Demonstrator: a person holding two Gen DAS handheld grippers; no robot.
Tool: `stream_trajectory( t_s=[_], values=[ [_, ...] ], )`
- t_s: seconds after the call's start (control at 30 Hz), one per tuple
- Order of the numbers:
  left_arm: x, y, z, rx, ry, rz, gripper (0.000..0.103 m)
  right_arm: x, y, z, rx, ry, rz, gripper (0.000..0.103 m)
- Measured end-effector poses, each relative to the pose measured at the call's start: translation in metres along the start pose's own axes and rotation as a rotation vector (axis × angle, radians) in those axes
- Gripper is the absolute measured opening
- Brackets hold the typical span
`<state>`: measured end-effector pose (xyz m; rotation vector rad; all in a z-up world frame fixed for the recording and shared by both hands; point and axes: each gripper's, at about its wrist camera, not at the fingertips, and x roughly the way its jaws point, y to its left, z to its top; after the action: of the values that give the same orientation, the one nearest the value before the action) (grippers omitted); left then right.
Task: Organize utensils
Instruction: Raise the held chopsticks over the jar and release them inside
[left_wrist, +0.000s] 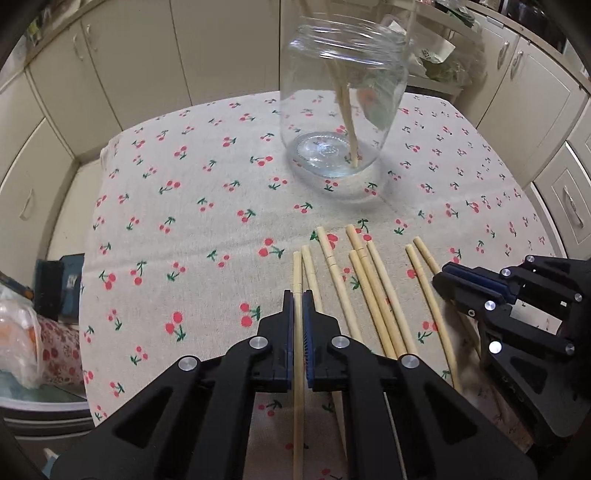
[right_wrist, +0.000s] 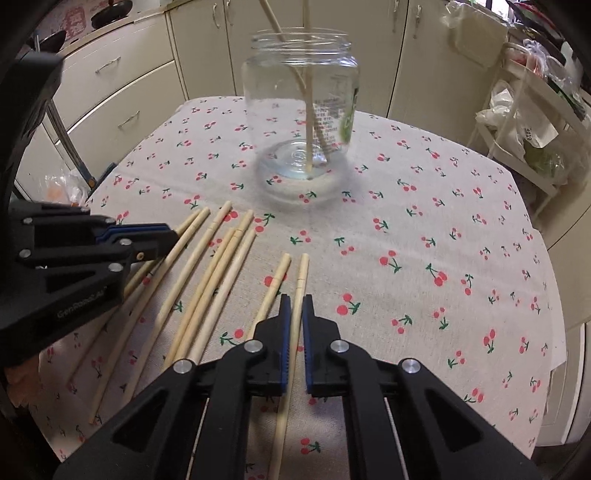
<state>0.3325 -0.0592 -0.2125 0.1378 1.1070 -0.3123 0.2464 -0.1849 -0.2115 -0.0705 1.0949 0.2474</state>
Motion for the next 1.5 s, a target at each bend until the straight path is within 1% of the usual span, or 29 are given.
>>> stream_trajectory(
  t_s=[0.07,0.1,0.17,0.27,0.37,0.53,0.63,0.7,0.8,1.03,1.2,1.3,1.4,1.5],
  values=[
    [-0.004,0.003,0.0,-0.024,-0.009,-0.033,0.004,-0.002,-0.011,-0.002,0.069,0.0,0.052,0.006],
    [-0.01,0.006,0.0,-0.035,-0.039,-0.044,0.004,-0.004,-0.019,-0.004,0.12,-0.011,0.099,0.006],
    [-0.028,0.009,0.001,-0.054,-0.12,-0.087,0.004,-0.011,-0.03,-0.008,0.187,-0.041,0.147,0.006],
    [-0.061,0.015,0.007,-0.09,-0.266,-0.125,0.004,-0.024,-0.049,-0.011,0.303,-0.129,0.242,0.006],
    [-0.09,0.018,0.017,-0.13,-0.409,-0.154,0.004,-0.036,-0.058,-0.01,0.361,-0.212,0.284,0.006],
    [-0.123,0.014,0.042,-0.183,-0.582,-0.166,0.004,-0.055,-0.063,-0.01,0.394,-0.319,0.315,0.006],
    [-0.14,0.011,0.057,-0.211,-0.674,-0.156,0.004,-0.058,-0.068,-0.007,0.407,-0.345,0.329,0.006],
    [-0.148,0.01,0.068,-0.234,-0.734,-0.143,0.004,-0.058,-0.07,-0.009,0.415,-0.347,0.335,0.006],
    [-0.158,0.012,0.081,-0.266,-0.79,-0.137,0.004,-0.055,-0.074,-0.012,0.426,-0.342,0.345,0.006],
    [-0.163,0.014,0.115,-0.325,-0.87,-0.109,0.005,-0.053,-0.076,-0.015,0.445,-0.344,0.362,0.006],
    [-0.155,0.009,0.133,-0.349,-0.915,-0.076,0.005,-0.052,-0.076,-0.016,0.452,-0.342,0.371,0.006],
    [-0.149,0.003,0.142,-0.346,-0.948,-0.038,0.005,-0.05,-0.077,-0.017,0.46,-0.337,0.379,0.006],
    [-0.142,0.0,0.152,-0.347,-0.972,-0.007,0.005,-0.049,-0.078,-0.017,0.466,-0.336,0.383,0.006],
    [-0.135,0.0,0.161,-0.358,-0.982,0.006,0.005,-0.048,-0.079,-0.018,0.475,-0.334,0.388,0.006]
  ],
)
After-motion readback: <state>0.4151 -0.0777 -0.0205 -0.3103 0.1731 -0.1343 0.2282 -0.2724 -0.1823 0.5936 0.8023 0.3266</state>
